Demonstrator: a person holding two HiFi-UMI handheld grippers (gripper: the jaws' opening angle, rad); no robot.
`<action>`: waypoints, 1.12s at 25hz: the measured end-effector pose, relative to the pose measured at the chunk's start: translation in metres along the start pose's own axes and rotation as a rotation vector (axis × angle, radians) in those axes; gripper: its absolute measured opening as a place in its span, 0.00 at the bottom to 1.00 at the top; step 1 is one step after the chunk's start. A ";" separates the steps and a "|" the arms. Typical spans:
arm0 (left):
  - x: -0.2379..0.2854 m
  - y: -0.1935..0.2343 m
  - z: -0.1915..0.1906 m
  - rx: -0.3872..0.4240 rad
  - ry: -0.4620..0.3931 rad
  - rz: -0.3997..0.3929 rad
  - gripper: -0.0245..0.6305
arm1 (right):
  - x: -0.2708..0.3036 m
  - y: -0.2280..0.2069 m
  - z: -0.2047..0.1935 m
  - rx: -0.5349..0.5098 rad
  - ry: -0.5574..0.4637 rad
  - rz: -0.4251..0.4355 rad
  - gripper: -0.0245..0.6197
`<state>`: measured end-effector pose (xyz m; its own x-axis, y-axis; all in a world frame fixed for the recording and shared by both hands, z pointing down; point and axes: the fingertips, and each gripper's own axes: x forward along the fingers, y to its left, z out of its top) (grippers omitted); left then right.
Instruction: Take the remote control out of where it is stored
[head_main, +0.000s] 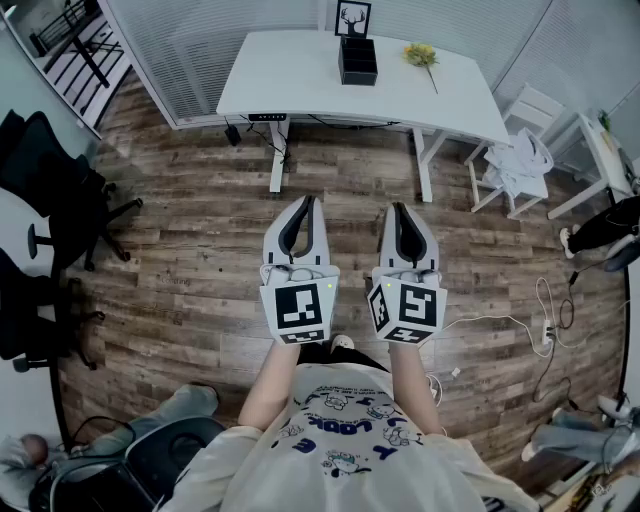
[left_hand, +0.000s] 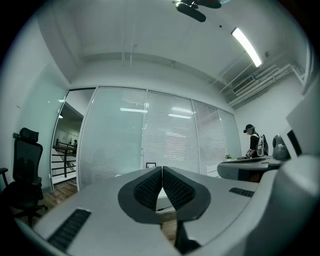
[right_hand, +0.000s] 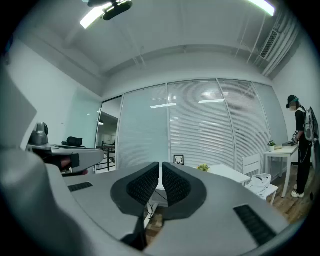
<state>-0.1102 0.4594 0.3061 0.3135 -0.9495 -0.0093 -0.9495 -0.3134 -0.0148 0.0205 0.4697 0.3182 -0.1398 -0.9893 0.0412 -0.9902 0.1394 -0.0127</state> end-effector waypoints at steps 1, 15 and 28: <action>0.001 0.001 0.000 -0.002 0.001 -0.001 0.07 | 0.002 0.000 0.000 0.000 0.003 0.000 0.10; 0.016 0.022 -0.004 -0.010 0.005 -0.002 0.07 | 0.024 0.013 -0.003 0.021 0.001 0.009 0.11; 0.043 0.050 -0.022 -0.011 0.029 -0.029 0.07 | 0.059 0.028 -0.018 0.041 0.019 -0.007 0.11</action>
<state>-0.1445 0.4021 0.3267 0.3408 -0.9399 0.0201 -0.9401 -0.3409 -0.0036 -0.0159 0.4163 0.3382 -0.1336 -0.9892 0.0605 -0.9900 0.1304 -0.0536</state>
